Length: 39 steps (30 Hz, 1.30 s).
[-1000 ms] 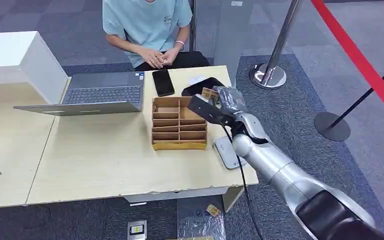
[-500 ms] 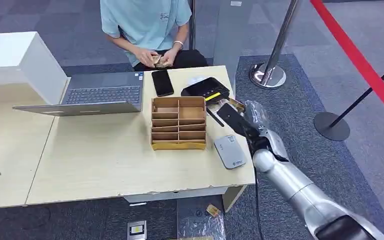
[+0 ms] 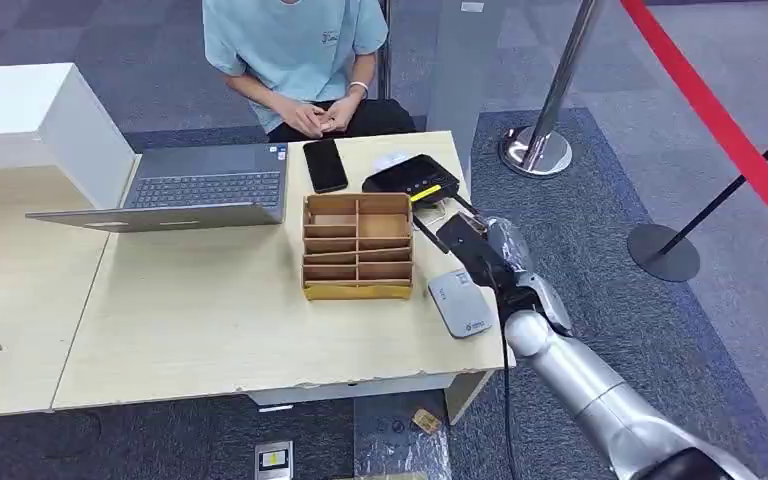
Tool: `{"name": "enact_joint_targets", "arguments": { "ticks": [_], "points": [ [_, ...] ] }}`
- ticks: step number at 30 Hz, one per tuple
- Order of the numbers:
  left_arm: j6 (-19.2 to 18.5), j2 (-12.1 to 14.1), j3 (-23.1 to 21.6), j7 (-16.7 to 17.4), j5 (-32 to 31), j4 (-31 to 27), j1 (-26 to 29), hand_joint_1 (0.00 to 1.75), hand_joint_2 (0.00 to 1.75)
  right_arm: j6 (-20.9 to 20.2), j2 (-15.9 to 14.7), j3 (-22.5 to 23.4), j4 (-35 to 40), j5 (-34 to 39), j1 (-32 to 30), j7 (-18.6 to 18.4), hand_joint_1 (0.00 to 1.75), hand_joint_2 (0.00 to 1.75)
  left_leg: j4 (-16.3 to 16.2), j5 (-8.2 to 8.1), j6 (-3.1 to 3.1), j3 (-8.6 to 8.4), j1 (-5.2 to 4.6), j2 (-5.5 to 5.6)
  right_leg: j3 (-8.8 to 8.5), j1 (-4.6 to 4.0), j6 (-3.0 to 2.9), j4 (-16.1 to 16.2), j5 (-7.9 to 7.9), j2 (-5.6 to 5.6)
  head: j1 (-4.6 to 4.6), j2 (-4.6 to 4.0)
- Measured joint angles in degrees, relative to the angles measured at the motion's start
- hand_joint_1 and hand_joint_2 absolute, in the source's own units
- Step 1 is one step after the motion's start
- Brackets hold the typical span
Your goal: Pass the card to the sensor for recognition and then transmit it.
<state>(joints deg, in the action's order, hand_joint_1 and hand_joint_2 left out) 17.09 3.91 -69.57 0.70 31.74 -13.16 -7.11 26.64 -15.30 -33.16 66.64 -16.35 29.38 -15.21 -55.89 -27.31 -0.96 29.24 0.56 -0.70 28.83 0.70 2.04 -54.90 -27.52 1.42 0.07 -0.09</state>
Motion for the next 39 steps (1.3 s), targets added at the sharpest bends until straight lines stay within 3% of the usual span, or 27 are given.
{"name": "enact_joint_targets", "arguments": {
  "ticks": [39],
  "points": [
    [1.2, 0.0, 1.4, -0.9, 0.2, 0.0, 0.0, 0.00, 1.75, 3.9, 1.8, -0.9, -12.9, -1.0, -4.3, 2.8, 1.75, 1.75, 0.0, -0.01, 0.00, -0.28, 0.00, -0.04, -0.25, 0.00, -0.01, 0.0, 0.00, -0.03, 0.00, 0.00]
  ]
}}
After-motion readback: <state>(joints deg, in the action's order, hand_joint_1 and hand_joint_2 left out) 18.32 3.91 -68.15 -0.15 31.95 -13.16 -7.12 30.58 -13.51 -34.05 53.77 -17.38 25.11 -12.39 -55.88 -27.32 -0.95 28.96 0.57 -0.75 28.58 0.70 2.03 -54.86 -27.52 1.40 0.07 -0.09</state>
